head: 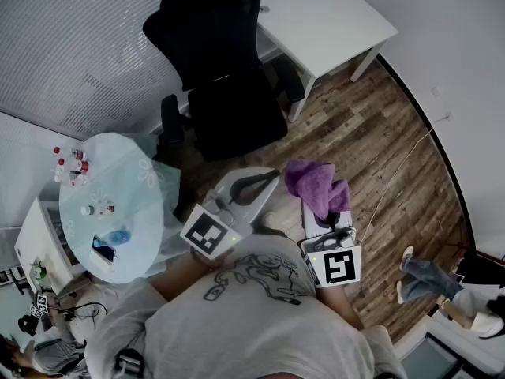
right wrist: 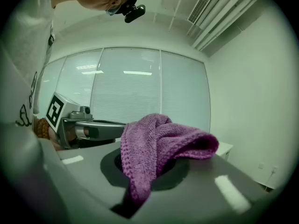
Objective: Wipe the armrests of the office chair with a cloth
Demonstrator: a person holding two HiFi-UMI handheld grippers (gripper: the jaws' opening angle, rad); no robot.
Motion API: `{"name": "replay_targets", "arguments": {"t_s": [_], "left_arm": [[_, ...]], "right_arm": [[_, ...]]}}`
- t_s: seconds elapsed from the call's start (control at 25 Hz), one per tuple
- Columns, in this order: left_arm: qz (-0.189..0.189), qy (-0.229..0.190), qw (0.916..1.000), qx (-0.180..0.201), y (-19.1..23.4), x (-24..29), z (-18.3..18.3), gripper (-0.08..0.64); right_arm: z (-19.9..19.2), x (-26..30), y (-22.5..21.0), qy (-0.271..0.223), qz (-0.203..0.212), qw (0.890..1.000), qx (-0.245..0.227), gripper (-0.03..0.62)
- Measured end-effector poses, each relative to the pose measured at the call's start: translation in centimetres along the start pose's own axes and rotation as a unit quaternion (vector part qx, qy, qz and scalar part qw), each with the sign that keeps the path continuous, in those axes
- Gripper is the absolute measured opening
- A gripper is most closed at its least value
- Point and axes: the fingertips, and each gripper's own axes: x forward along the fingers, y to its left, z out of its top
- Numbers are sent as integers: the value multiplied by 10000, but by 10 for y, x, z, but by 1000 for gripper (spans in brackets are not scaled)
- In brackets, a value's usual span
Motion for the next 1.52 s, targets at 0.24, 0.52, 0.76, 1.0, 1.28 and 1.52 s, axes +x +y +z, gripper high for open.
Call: {"name": "replay_targets", "arguments": {"t_s": [0.24,0.52,0.76,1.0,1.28,1.52], "left_arm": [[11,26,10000,10,-9,10,-2,0],[66,28,10000,26,-14,22,-3,0],[171,26,9998,12,-21,36,-6,0],[251,71,9997,-27,-25,43,-13,0],[312,27,9995,14,-9,52,-14,0],[299,53,9995,-52,22,74,-22,0]], "right_arm": [[-1,-8,-11,-7,14,10000,-4,31],[-1,-13,-20,-58,150,9999,29,31],[-5,-20,-34,-22,218,9998,39,31],[-6,-23,-46,-132,188,9997,83,31],[-16,-9,-55,-10,286,9996,-25,31],[-18,23,-72,54,312,9995,-56,31]]}}
